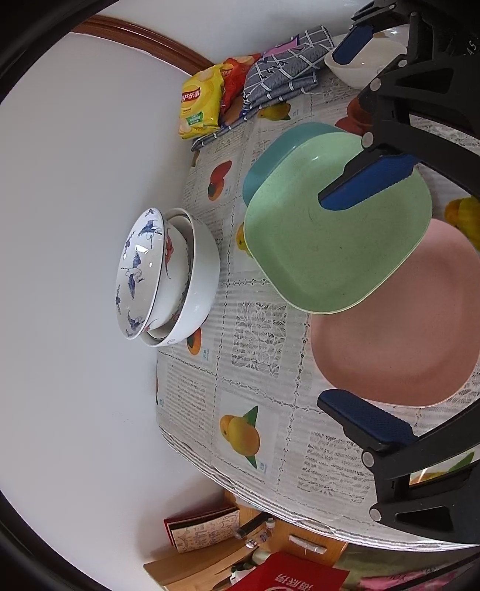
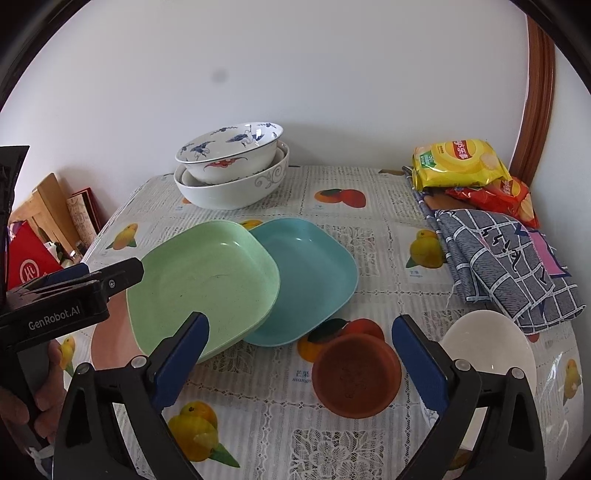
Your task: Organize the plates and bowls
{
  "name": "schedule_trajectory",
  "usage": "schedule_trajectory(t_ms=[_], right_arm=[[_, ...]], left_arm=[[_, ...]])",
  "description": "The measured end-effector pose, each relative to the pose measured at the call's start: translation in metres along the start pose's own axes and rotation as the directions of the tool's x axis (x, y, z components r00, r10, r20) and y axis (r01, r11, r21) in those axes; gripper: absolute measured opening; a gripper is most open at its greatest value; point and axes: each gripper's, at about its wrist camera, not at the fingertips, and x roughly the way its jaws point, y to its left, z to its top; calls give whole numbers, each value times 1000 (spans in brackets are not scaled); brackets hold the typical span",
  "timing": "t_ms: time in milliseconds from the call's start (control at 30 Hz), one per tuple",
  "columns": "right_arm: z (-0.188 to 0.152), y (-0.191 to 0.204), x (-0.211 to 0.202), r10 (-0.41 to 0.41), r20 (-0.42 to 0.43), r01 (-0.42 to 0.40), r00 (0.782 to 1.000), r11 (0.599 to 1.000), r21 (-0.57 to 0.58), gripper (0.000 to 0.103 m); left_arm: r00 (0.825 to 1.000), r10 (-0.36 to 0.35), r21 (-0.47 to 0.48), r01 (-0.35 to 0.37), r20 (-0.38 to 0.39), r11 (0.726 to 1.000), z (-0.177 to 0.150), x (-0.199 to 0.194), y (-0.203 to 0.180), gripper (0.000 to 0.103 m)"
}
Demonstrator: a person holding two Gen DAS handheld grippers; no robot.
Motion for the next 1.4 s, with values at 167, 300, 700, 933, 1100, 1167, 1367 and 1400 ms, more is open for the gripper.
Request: schedule_trajectory(t_ms=[167, 300, 700, 933, 1100, 1167, 1367, 1400], right_arm=[[7, -11, 20, 17, -47, -14, 999, 997, 78, 88], [10, -12, 33, 31, -66, -25, 997, 996, 90, 83], [13, 6, 63, 56, -117, -51, 992, 998, 46, 66], [10, 13, 74, 93, -140, -87, 986, 995, 44, 37], [12, 12, 73, 74, -126, -66, 989, 996, 63, 24], [12, 10, 69, 72, -116, -64, 991, 995, 70, 22], [13, 2, 49, 85, -83, -77, 993, 992, 99, 21], [13, 1, 44, 83, -74, -75, 994, 992, 97, 21]], left_arm=[[1000, 5, 36, -5, -6, 999, 11, 16, -2, 86], [999, -15, 71, 18, -40, 997, 19, 36, -6, 72], [994, -61, 61, 66, -88, 996, 26, 66, -4, 49], [989, -104, 65, 112, -109, 992, 22, 69, -3, 28], [985, -146, 60, 152, -96, 986, 19, 61, -6, 16], [987, -139, 74, 145, -85, 987, 17, 55, -8, 14], [986, -157, 72, 161, -61, 984, 16, 36, -12, 14], [985, -162, 69, 166, -56, 984, 17, 32, -13, 14]])
